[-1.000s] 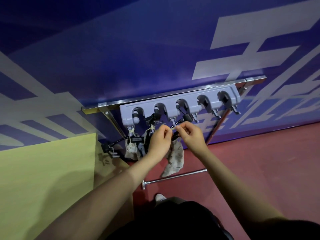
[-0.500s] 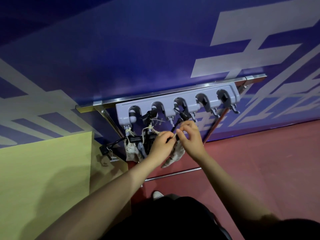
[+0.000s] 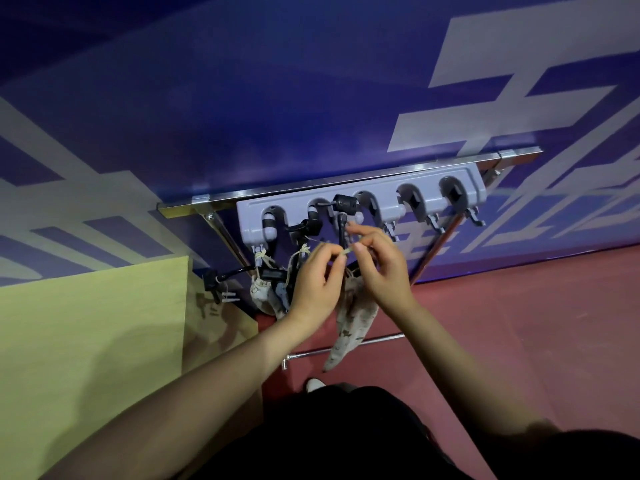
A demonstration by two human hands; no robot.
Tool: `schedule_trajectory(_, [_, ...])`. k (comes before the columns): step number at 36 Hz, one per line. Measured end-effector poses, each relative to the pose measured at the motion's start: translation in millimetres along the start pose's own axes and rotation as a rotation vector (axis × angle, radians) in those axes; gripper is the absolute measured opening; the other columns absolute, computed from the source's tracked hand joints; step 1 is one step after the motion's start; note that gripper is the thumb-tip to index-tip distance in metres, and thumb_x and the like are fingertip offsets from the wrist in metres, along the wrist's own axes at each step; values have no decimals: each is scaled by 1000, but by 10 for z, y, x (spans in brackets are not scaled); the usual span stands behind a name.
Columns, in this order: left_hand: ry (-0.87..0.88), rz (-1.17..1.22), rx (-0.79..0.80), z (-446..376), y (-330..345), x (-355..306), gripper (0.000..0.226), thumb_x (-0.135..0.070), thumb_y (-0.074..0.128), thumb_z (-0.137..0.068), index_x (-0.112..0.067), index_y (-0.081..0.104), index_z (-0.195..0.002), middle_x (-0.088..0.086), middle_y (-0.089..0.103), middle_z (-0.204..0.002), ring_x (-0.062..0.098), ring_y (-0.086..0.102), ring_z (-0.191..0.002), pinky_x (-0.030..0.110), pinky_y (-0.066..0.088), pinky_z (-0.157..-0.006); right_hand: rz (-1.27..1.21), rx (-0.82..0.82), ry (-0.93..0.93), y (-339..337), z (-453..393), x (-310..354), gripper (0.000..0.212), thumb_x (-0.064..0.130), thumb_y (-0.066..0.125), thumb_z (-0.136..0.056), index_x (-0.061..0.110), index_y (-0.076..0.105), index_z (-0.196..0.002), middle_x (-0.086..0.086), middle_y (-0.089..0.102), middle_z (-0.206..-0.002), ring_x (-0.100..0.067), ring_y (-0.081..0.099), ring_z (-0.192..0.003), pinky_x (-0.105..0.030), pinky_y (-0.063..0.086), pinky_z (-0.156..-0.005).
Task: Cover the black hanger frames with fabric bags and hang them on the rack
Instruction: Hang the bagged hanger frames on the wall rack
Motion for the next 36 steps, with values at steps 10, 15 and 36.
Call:
schedule_trajectory(10, [-310,-221,-44,-246,167,197,11,-9,59,-91,-8,68,-86,5,57,-96,17,54,-88,12,30,-71,141,-12,223,100,-196,-476,25,24,56,-93,10,54,-72,-2,50,-71,-14,47,-71,-26,36,-65])
schedule_trajectory(15, [-409,-261,-31,-299,226,261,12,-11,57,-90,-10,67,-84,10,62,-94,25,59,-86,27,34,-68,58,31,336,120,-164,-668,26,20,58,-94,20,52,-68,9,50,-68,-16,50,-74,-34,41,-70])
schedule_trajectory(36, [-252,-172,63,262,-114,514,21,-7,51,-93,-18,68,-98,-10,57,-95,12,60,-86,32,51,-80,-31,-148,527,121,139,-658,24,14,66,-90,26,54,-73,10,57,-71,-3,53,-69,-16,43,-69])
Point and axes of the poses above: each hand's wrist, its own z-axis away from the middle knuckle, its own y-axis out of the palm, x = y × z, the point moved 3 cm from there along -z, towards the middle knuckle
